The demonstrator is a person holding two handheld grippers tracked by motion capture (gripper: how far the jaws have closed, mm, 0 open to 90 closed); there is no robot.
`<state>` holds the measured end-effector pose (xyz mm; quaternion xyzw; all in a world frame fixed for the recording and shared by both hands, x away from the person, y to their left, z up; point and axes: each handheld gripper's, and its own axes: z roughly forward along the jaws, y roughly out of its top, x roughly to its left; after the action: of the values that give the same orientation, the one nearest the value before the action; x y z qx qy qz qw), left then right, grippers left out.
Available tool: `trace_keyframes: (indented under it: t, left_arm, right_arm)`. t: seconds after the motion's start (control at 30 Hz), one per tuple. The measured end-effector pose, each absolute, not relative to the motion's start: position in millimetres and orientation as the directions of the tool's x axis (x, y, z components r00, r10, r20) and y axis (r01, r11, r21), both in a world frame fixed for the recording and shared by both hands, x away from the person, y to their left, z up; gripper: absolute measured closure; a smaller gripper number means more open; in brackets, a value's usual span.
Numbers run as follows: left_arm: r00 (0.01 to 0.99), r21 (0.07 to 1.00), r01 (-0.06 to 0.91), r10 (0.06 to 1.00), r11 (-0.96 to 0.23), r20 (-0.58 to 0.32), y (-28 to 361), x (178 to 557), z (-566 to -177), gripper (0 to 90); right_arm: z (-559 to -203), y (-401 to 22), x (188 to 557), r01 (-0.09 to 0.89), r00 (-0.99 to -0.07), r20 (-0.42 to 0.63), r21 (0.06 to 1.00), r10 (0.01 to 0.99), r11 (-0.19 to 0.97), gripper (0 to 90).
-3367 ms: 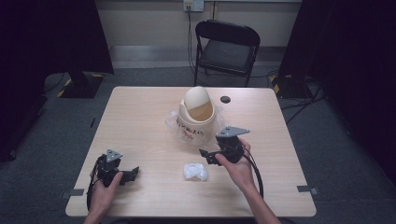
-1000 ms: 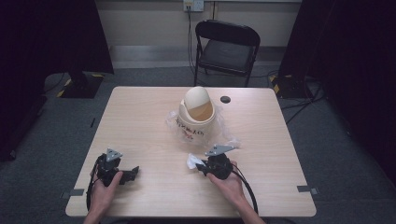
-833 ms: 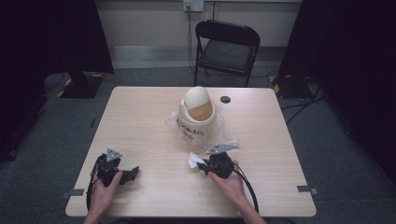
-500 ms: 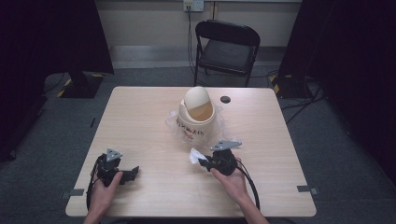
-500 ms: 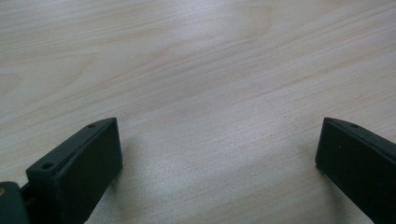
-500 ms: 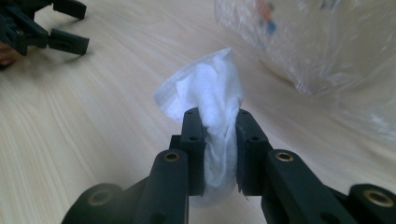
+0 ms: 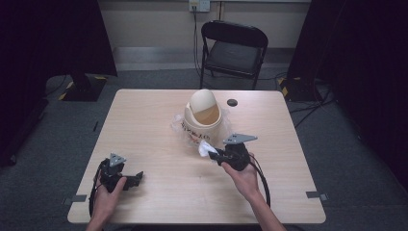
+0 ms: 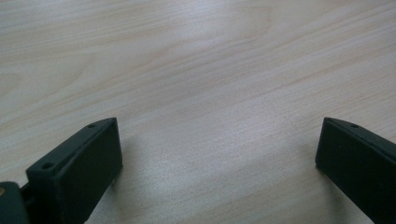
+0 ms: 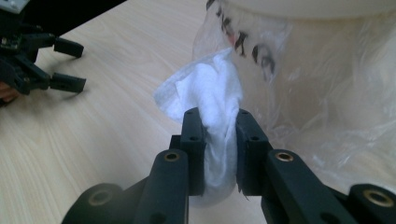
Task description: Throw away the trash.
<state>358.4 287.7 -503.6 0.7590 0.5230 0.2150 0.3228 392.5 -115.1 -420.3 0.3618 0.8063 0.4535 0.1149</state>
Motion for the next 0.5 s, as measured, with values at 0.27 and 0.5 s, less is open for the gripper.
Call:
trace_keyframes:
  t: [0.27, 0.5]
  left_arm:
    - [0.361, 0.714, 0.655, 0.933, -0.246, -0.010, 288, 358, -503, 0.0]
    - [0.361, 0.714, 0.655, 0.932, -0.246, -0.010, 288, 358, -503, 0.0]
  right_arm:
    - [-401, -116, 405, 0.461, -0.713, 0.137, 0.831, 0.688, 0.312, 76.6]
    - [-391, -115, 411, 0.458, -0.709, 0.135, 0.834, 0.692, 0.306, 76.6]
